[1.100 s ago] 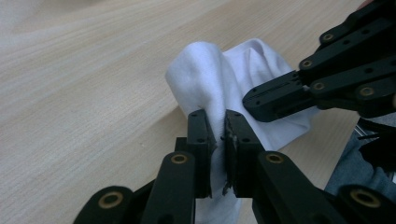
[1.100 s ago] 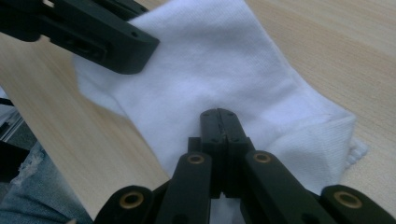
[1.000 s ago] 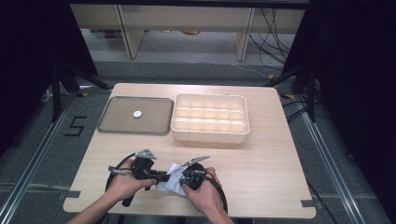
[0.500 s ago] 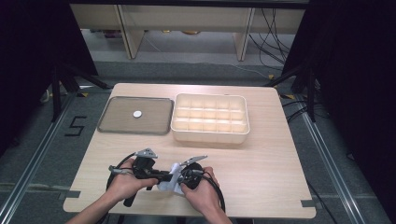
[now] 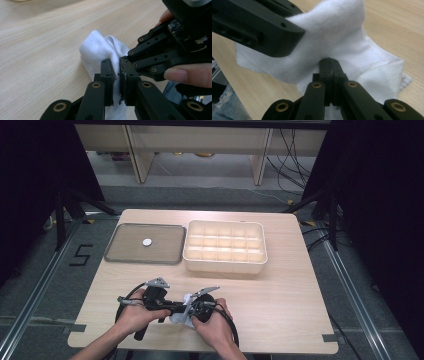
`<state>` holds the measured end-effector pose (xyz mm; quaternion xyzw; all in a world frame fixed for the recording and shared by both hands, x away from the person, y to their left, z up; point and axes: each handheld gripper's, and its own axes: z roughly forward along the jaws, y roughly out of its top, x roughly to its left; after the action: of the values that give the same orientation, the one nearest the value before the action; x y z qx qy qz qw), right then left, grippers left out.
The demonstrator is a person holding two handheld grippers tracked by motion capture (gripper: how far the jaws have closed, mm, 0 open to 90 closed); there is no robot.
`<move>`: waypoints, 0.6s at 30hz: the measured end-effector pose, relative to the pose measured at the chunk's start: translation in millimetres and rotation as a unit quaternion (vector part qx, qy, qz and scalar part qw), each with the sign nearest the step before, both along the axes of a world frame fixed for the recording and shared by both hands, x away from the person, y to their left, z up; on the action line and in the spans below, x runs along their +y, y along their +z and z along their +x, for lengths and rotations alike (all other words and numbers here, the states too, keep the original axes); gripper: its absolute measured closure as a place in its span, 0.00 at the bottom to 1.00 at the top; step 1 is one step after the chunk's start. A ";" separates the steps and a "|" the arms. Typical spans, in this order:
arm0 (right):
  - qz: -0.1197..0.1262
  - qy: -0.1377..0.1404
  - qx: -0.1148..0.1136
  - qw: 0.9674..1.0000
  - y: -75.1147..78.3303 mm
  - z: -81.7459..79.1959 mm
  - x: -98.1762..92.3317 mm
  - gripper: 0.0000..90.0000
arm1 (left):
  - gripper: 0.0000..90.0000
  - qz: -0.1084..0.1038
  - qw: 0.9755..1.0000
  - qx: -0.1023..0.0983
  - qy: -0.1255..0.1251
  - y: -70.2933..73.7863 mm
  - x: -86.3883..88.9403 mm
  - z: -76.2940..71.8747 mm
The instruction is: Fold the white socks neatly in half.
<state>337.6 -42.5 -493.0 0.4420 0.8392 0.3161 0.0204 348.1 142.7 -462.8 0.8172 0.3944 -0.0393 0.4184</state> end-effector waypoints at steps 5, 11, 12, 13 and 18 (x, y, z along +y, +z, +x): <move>0.000 0.003 -0.002 1.000 -0.1 0.5 2.1 1.00 | 0.91 0.000 1.000 0.002 -0.001 0.1 0.3 0.6; -0.001 0.002 -0.002 1.000 0.7 0.5 2.4 1.00 | 0.91 0.011 1.000 -0.004 0.001 1.2 1.0 0.8; -0.001 0.002 -0.002 1.000 0.7 0.5 2.4 1.00 | 0.91 0.011 1.000 -0.004 0.001 1.2 1.0 0.8; 0.002 0.002 -0.001 1.000 2.8 0.0 1.1 1.00 | 0.91 0.006 1.000 -0.007 0.005 1.0 0.9 0.6; 0.017 -0.002 -0.016 1.000 18.0 -2.5 -7.3 1.00 | 0.91 0.008 1.000 -0.007 0.000 1.3 3.2 1.6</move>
<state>335.0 -49.8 -475.0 0.4392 0.8322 0.3374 0.0268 349.7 145.9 -461.5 0.8208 0.3921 -0.0306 0.4141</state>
